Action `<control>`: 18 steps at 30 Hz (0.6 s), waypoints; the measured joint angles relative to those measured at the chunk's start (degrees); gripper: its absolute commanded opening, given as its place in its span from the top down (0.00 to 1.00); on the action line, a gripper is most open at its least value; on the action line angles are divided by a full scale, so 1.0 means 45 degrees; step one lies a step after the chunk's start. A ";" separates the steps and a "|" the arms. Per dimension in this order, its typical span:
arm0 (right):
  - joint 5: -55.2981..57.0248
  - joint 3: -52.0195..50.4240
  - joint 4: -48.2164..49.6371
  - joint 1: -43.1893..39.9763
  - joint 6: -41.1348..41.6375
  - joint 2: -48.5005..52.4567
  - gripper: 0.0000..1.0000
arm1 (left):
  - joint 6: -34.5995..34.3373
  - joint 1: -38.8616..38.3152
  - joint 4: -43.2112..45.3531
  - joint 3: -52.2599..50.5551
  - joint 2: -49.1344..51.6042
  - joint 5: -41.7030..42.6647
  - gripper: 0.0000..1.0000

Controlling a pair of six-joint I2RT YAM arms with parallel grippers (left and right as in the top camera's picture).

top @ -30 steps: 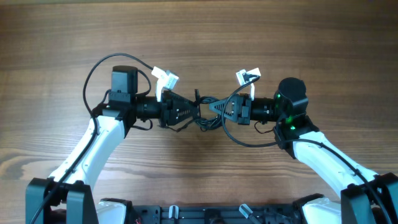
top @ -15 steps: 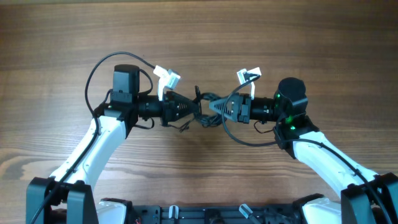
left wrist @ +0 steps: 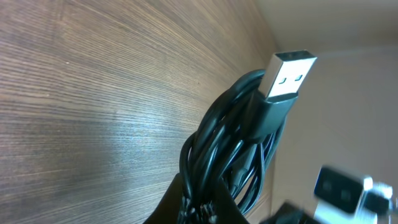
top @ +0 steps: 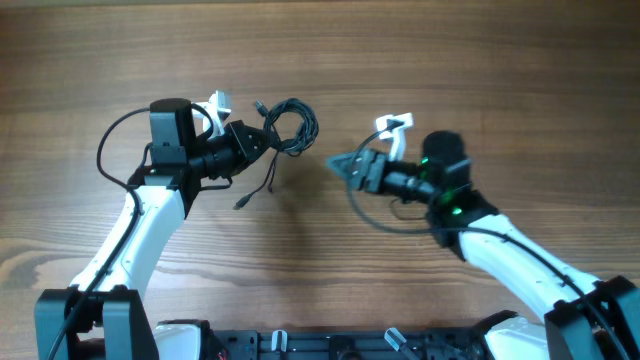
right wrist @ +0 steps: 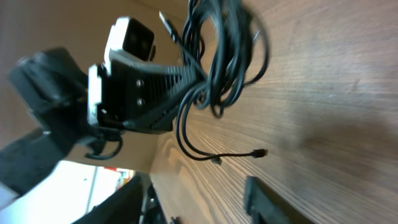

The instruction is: Untangle cables

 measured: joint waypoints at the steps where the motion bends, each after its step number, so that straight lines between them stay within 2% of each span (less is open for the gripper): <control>1: 0.0627 0.0000 0.0000 0.0486 0.0015 0.0000 0.55 | -0.0257 -0.0024 0.0000 0.0000 -0.0005 -0.0126 0.96; 4: 0.3211 0.0000 0.0000 0.1831 0.0044 0.0000 0.63 | -0.0661 -0.0355 0.0000 0.0000 0.0000 -0.0345 0.96; 9: 0.5814 0.0000 0.0000 0.2375 0.0039 0.0000 0.67 | -0.0806 -0.1005 0.0000 0.0000 0.0005 -0.0364 0.96; 18: 0.7096 0.0000 0.0000 0.2375 0.0039 0.0000 0.76 | -0.1268 -0.1530 0.0015 0.0000 0.0010 -0.0408 0.96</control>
